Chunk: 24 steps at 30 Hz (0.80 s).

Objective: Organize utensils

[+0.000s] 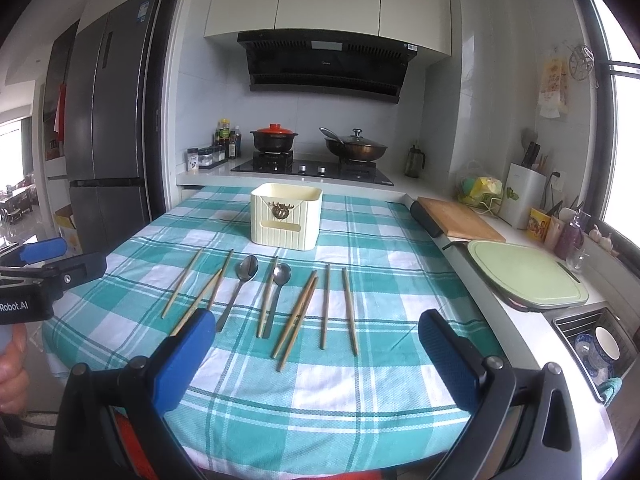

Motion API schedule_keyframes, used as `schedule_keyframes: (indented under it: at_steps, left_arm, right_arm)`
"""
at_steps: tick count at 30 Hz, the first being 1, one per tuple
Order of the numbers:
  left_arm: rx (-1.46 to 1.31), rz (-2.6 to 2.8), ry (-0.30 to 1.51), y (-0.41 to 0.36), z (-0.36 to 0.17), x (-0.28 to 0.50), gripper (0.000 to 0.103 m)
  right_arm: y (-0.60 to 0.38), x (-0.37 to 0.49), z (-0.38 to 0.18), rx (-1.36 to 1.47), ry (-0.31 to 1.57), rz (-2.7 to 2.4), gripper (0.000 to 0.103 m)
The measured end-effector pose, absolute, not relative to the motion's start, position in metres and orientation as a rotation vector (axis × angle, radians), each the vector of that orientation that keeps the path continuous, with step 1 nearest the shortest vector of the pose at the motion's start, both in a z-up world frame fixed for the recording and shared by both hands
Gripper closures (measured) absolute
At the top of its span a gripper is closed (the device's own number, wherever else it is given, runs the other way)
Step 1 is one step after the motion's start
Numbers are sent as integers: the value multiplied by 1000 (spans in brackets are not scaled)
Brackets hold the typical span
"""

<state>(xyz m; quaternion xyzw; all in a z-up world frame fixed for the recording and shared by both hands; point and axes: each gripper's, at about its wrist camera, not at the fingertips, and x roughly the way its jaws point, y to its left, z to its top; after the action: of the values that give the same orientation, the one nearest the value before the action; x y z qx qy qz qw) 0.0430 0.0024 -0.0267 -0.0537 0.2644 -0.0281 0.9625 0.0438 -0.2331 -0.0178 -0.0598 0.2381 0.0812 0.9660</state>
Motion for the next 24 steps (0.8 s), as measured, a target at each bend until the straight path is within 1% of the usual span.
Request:
schedule_keyframes:
  at_steps: [7,17,20,24]
  left_arm:
    - [-126,-35,509,8,-27,46,1]
    - [-134,26,500,16,-31,53,1]
    - [-164,42,528,23,-38,59,1]
    - [-190,38,627,31,-53,74,1]
  right_arm:
    - [-233,48,-19,-112,487,172,0]
    - [-241,54,-14,-94,408,176,0]
    - [-248,62,-16,-82,404,153,0]
    - [-261,74,-24,-44,415,138,0]
